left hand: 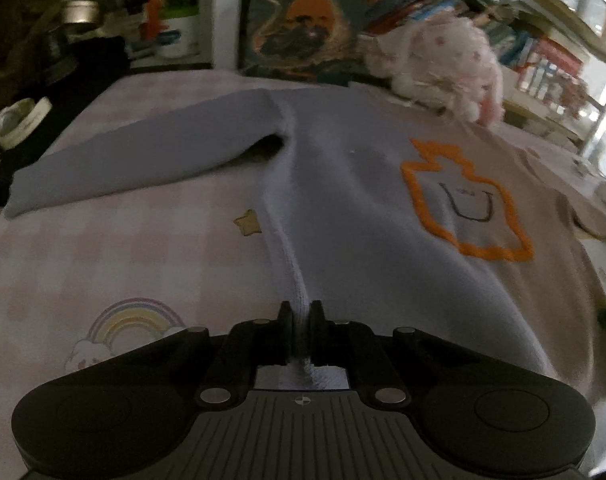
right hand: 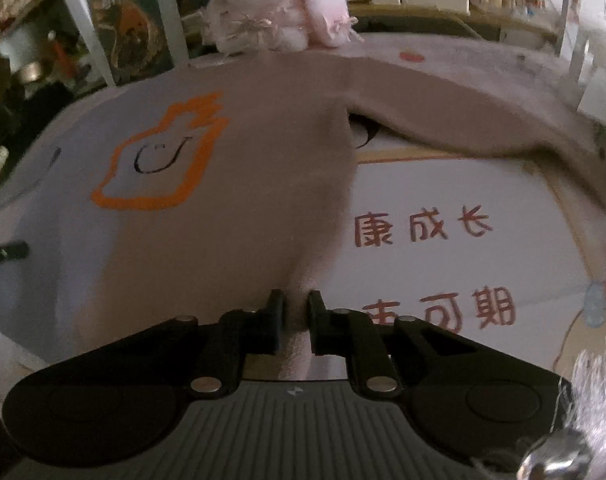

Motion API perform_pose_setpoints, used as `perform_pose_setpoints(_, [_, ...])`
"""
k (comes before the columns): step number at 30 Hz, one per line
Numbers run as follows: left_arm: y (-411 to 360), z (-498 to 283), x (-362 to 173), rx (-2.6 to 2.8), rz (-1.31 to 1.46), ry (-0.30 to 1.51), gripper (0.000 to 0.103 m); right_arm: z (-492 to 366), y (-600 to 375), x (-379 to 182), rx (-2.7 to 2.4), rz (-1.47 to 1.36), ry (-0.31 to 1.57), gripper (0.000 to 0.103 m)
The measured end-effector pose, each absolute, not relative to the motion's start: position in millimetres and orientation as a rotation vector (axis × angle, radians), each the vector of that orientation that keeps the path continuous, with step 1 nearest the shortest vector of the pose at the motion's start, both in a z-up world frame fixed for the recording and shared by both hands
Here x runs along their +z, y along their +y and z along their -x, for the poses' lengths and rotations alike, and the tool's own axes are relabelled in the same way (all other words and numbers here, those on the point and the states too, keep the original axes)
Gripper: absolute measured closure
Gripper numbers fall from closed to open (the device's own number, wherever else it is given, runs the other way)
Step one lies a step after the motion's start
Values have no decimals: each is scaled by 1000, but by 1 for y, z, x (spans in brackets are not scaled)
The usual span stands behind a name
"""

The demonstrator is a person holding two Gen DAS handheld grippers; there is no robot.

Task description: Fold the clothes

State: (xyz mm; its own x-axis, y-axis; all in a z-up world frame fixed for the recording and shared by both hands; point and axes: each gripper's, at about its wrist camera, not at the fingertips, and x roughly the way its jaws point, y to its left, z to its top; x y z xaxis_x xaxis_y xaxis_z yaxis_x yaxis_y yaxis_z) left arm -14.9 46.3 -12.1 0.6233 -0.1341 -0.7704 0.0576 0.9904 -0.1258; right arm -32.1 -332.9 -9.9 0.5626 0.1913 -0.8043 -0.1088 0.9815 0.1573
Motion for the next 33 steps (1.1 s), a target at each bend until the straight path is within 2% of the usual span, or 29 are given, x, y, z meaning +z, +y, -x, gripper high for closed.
perform_pose_setpoints(6, [18, 18, -16, -203, 40, 889, 97, 30, -352, -10, 36, -106, 937, 92])
perform_pose_setpoints(22, [38, 17, -18, -218, 82, 886, 96, 33, -343, -10, 25, -122, 936, 90])
perform_pose_setpoints(23, [39, 17, -18, -217, 87, 885, 96, 34, -344, -10, 29, -135, 940, 89])
perform_pose_setpoints(25, [39, 16, -18, -222, 86, 890, 95, 31, -354, -9, 8, -185, 935, 70])
perform_pose_setpoints(26, [38, 16, -18, -220, 84, 891, 95, 29, -361, -8, -4, -213, 923, 66])
perform_pose_setpoints(29, [36, 15, -17, -205, 81, 894, 92, 17, -397, -5, -58, -328, 882, 63])
perform_pose_setpoints(33, [31, 19, -17, -153, 75, 885, 88, -3, -467, -8, -183, -591, 799, 50])
